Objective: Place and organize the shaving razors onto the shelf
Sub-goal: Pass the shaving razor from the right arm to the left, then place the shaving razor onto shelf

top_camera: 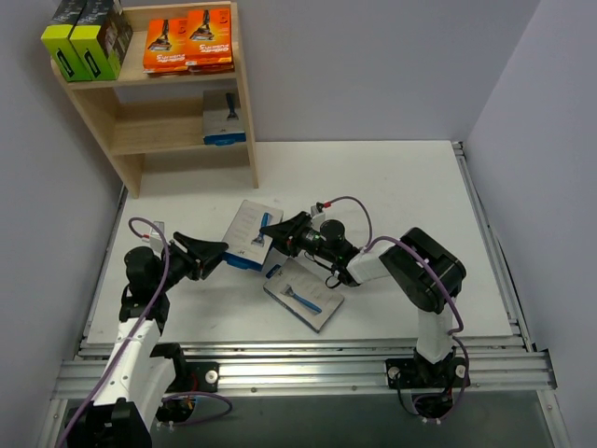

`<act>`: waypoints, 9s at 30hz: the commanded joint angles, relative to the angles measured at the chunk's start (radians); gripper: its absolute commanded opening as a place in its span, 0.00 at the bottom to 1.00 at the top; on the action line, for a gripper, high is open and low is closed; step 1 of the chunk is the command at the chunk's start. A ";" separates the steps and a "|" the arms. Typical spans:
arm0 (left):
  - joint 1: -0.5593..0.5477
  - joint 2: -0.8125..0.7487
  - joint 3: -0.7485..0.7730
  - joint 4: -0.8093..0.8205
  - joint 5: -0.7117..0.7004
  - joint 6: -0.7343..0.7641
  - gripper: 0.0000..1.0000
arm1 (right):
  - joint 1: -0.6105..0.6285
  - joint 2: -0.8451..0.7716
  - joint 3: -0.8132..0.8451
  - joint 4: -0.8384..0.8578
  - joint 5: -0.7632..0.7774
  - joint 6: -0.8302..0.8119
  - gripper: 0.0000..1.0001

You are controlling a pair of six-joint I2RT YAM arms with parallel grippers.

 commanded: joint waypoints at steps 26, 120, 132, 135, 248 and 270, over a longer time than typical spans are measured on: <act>0.106 0.019 0.014 0.164 0.147 -0.050 0.02 | -0.015 -0.020 0.013 0.446 -0.110 -0.058 0.48; 0.253 1.040 1.157 0.109 -0.170 0.232 0.02 | -0.696 -0.158 0.040 -0.235 -0.616 -0.502 1.00; 0.212 1.091 1.177 0.112 -0.196 0.243 0.02 | -0.705 -0.135 0.043 -0.237 -0.616 -0.508 1.00; 0.204 1.103 1.186 0.112 -0.198 0.245 0.02 | -0.709 -0.131 0.048 -0.235 -0.618 -0.511 1.00; 0.095 0.988 1.283 -0.270 -0.549 0.843 0.90 | -0.716 -0.120 0.003 -0.217 -0.642 -0.506 1.00; 0.094 0.616 1.010 -0.341 -0.387 0.815 0.94 | -0.676 -0.378 0.000 -0.873 -0.425 -0.980 1.00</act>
